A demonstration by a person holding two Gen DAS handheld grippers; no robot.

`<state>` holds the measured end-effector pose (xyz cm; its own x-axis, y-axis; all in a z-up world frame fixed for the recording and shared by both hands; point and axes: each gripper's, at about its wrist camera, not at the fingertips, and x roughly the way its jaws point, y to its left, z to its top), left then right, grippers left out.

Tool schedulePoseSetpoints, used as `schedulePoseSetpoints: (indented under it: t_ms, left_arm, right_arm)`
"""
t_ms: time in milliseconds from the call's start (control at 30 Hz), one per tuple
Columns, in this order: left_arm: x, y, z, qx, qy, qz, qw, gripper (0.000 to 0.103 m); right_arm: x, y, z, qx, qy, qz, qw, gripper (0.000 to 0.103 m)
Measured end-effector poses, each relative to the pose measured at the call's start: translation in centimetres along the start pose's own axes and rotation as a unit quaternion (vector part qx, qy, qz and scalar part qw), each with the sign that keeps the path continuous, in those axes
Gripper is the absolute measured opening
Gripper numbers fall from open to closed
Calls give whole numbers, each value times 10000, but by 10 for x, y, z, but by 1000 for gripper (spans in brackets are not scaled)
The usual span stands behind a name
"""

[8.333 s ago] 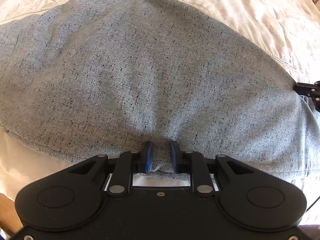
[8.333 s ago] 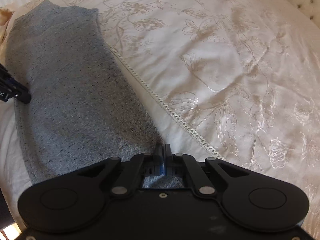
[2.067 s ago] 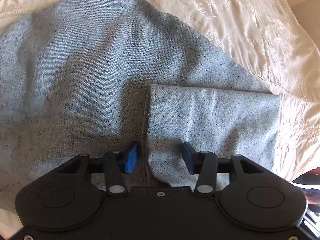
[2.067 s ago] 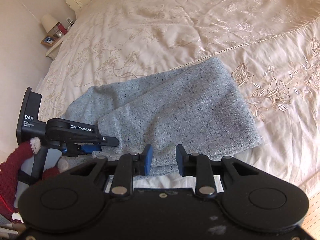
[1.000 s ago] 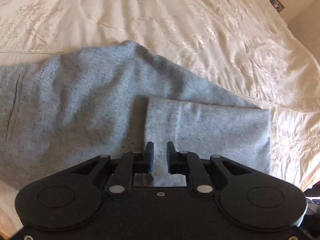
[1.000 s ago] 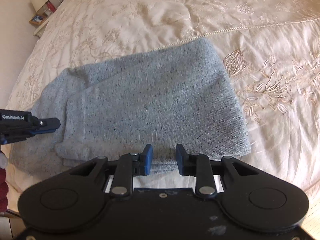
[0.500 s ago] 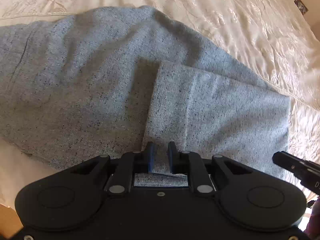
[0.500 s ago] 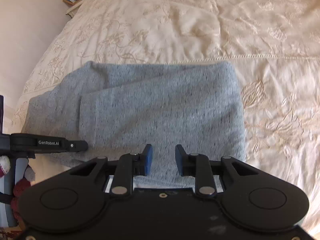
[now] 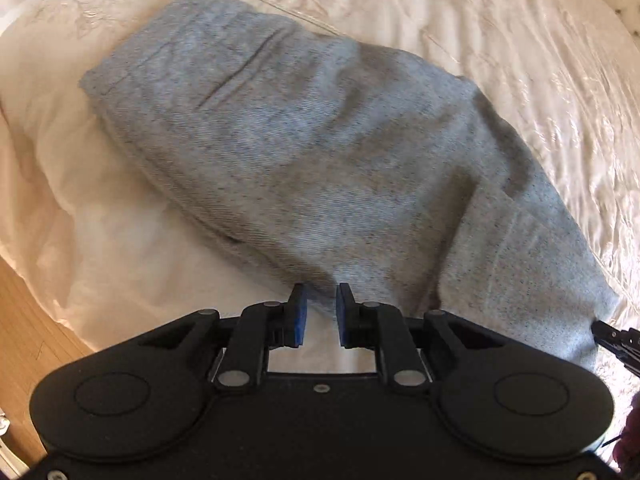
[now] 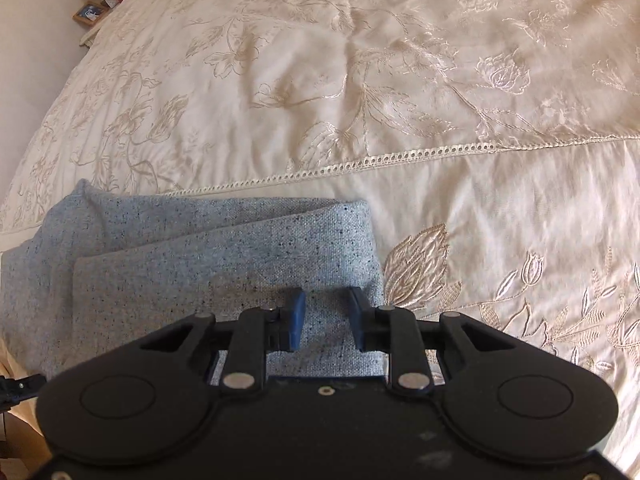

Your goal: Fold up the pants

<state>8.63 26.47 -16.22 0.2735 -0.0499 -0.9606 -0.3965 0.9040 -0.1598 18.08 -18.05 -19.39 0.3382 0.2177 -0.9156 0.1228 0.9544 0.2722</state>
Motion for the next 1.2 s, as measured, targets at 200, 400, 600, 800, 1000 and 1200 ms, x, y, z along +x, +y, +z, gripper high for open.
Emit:
schedulePoseSetpoints:
  t_ms: [200,400,600,800,1000,1200]
  left_arm:
    - [-6,44,19,-293,-107,119,9994,22]
    - [1,78,51,-127,-111,25,9999,22]
    - [4,113,85,62,-35,-244,9997,23]
    - [12,145,113,411,81,-527,9977,35]
    - [18,163,115,654,190,-835,9942,47]
    - [31,177,111,657,184,-975,9929,58]
  right_arm:
    - [-30,33,-19,-259,-337,298,9987,28]
    - [-37,109,-48,-722,-299,822,9935,28]
    - [-18,189,-73,-629,-226,786,9947,28]
    - [12,223,-92,-333,30,342,9989,27]
    - [32,226,-103,-26,99,-121,9999,24]
    - [39,235,-101,-124,171,-343,9992,24]
